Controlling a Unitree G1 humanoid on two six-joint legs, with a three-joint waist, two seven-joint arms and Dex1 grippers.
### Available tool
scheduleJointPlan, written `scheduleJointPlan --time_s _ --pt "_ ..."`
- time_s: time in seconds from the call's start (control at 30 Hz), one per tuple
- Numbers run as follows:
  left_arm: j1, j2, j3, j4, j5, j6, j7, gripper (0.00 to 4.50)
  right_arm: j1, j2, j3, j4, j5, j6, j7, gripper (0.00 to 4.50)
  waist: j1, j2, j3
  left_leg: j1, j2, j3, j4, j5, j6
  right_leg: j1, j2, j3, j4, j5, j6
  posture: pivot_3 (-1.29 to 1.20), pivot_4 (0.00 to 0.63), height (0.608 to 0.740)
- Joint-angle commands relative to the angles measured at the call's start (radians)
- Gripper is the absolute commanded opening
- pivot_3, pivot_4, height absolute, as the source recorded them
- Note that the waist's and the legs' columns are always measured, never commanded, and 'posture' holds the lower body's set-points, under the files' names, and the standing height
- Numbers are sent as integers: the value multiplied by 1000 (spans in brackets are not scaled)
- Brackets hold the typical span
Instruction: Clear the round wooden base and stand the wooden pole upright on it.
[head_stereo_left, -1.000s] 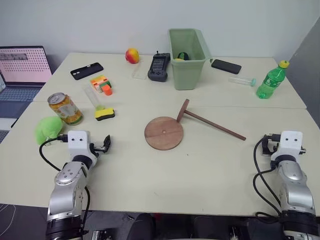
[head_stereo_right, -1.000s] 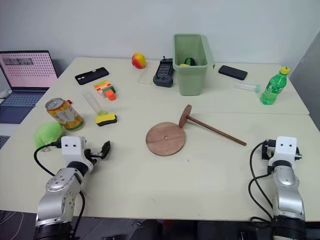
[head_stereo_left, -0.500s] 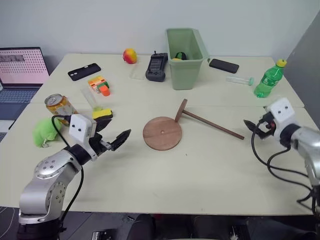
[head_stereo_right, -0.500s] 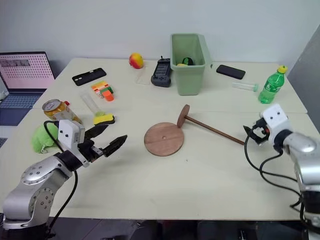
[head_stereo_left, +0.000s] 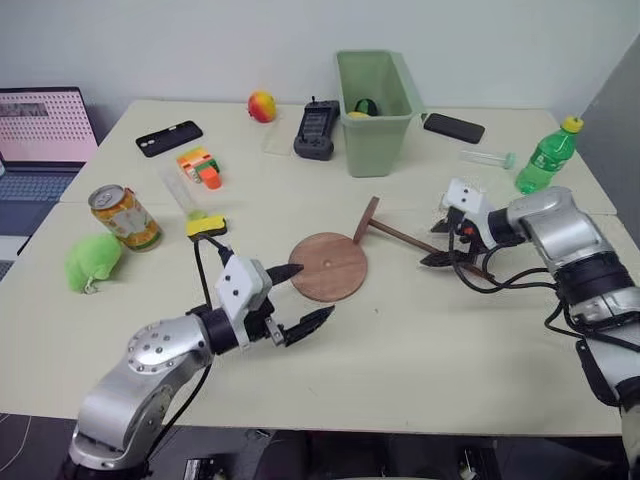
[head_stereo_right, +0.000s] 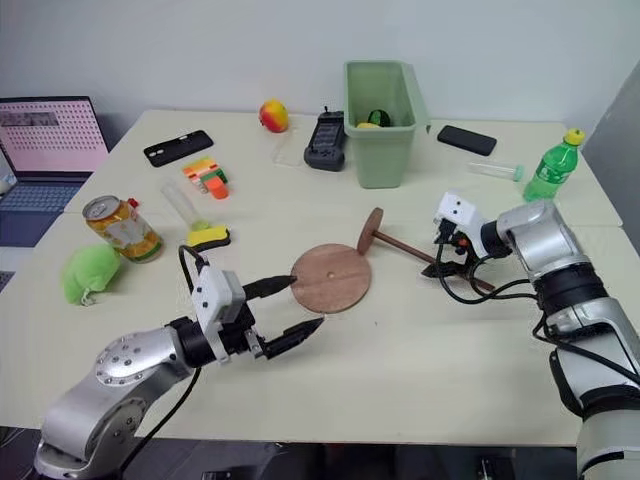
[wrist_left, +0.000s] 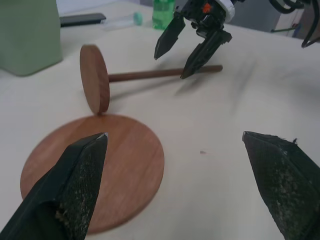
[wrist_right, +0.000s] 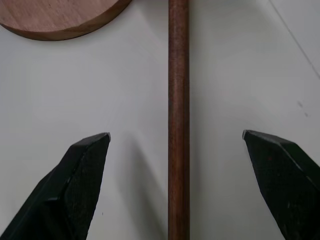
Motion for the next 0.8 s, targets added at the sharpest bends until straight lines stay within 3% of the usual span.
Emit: scheduleJointPlan --time_s 0.03,0.23,0.33,0.8 --pt "-2 -15 -19 -57 13 -33 13 4500 -82 58 10 102 -59 -51 -10 4454 -1 0 0 0 0 0 0 0 0 0 0 0 0 0 0 0 150 740" --pt "25 -23 -15 -72 37 -42 38 4500 -177 149 -6 248 -98 -37 -23 4454 -2 0 0 0 0 0 0 0 0 0 0 0 1 1 0 0 150 740" --pt "31 -31 -18 -81 41 -42 52 4500 -207 172 -22 296 -97 -24 -13 3986 -1 0 0 0 0 0 0 0 0 0 0 0 0 1 0 0 150 740" --pt "32 -29 -12 -70 43 -52 54 4500 -244 192 -34 380 -126 -14 28 729 -2 1 0 0 0 0 0 -1 1 -1 0 0 1 1 0 0 150 740"
